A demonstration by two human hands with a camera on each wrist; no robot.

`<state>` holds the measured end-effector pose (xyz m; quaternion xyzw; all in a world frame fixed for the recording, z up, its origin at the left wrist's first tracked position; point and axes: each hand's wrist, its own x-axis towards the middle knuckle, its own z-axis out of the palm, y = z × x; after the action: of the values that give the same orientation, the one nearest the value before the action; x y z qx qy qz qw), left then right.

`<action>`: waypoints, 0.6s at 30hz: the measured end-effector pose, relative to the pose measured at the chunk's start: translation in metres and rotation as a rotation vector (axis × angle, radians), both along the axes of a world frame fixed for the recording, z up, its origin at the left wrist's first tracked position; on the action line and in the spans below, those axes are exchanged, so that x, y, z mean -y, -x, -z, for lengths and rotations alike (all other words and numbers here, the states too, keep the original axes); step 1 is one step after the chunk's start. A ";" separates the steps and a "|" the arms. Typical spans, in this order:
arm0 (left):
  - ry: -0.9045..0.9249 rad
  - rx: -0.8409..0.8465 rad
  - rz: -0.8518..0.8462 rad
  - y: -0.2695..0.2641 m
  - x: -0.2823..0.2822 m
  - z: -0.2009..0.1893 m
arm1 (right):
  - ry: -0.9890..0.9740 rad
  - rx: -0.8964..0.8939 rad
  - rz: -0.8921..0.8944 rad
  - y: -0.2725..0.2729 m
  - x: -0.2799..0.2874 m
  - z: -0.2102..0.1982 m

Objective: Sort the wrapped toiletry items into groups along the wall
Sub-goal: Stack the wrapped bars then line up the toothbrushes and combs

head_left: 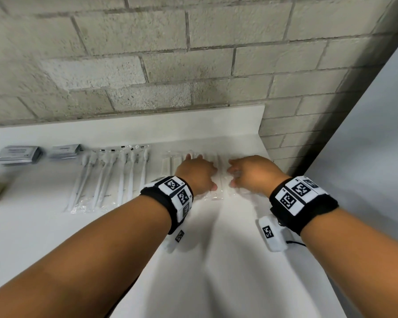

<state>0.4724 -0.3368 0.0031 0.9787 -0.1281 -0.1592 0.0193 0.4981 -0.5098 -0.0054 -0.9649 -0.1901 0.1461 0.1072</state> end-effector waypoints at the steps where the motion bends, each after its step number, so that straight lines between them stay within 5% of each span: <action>1: 0.002 -0.006 -0.011 0.001 0.001 0.002 | 0.065 0.002 -0.037 0.001 -0.005 0.002; 12: 0.175 0.014 -0.168 0.004 -0.027 -0.006 | 0.083 0.028 -0.033 -0.004 -0.011 0.002; 18: 0.075 -0.005 -0.156 0.015 -0.037 -0.001 | 0.097 0.034 -0.114 0.006 -0.037 0.003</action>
<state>0.4571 -0.3002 0.0043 0.9839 -0.0573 -0.1547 0.0685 0.4924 -0.4725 -0.0087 -0.9588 -0.2395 0.1445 0.0487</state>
